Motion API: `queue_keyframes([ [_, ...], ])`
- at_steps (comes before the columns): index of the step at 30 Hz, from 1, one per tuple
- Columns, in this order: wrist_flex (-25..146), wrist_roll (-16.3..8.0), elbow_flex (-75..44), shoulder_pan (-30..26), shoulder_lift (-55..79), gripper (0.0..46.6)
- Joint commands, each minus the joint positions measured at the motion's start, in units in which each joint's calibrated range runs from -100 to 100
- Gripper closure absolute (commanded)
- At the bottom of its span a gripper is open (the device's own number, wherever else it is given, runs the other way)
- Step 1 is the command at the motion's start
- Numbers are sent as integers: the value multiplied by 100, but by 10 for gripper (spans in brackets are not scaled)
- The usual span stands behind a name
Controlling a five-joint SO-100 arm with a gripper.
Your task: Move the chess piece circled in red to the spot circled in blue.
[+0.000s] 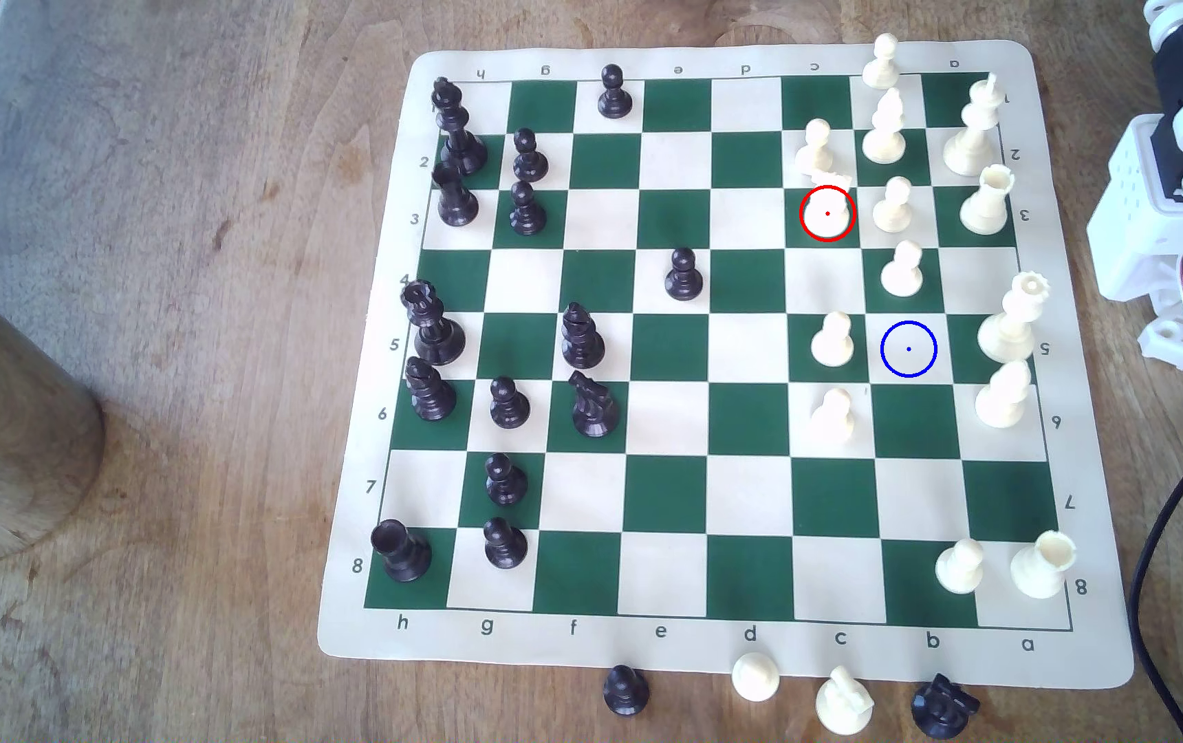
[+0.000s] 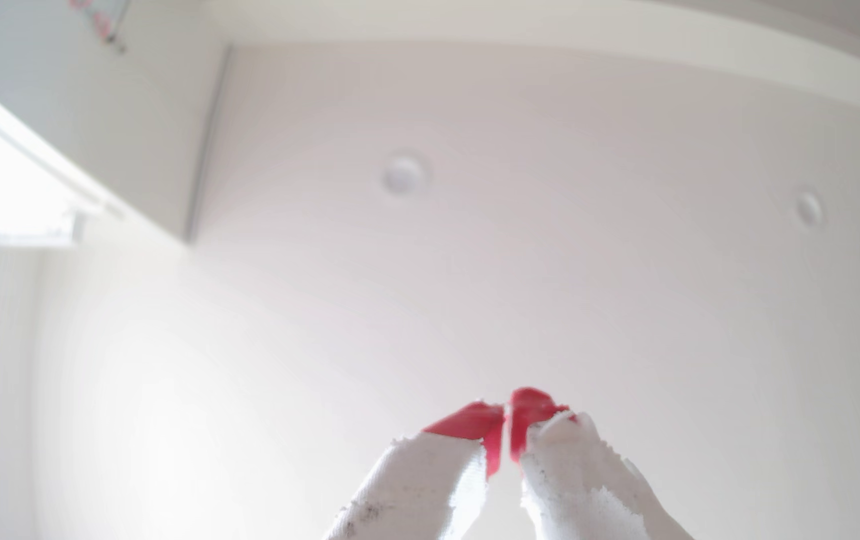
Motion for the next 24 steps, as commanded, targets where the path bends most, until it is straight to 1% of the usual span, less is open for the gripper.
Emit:
queue_keyframes([
  [1,-46,20,126,234,-3,464],
  [5,577,20,45,242,-3,464],
  [8,1568,20,-318,203,-3,464],
  [11,3247,20,-1224,219,-3,464],
  [14,4401,20,-1759,234,-3,464],
  [15,5196,20,-2194,226,-3,464],
  [17,5843,-10,-2548,140,-3,464],
  [22,7260,15,-3282,125,6,464],
  [24,8292,-10,-3600,125,6,464],
])
